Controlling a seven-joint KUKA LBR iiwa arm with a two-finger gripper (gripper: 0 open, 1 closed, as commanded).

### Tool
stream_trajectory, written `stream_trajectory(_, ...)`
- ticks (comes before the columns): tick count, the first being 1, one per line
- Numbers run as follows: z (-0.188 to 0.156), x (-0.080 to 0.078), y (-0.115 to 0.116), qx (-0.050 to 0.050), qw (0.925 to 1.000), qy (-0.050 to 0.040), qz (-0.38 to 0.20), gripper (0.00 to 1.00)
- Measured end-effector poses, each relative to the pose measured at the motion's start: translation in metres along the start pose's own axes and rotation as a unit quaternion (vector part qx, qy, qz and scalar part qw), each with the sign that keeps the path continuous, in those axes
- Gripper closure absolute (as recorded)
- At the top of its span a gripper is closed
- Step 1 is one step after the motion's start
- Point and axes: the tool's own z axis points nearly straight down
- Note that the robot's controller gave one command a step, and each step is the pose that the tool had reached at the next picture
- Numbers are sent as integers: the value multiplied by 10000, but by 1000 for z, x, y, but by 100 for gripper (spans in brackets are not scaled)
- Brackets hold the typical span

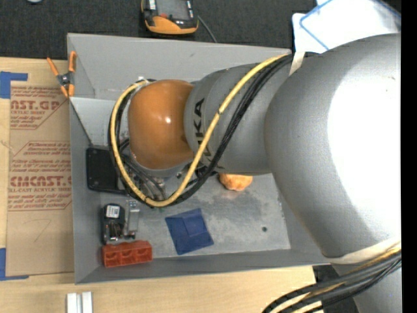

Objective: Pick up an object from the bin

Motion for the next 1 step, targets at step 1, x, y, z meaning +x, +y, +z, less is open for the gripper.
stream_trajectory(1, -5, -2, -1, -7, 10000, -32, 15, 0)
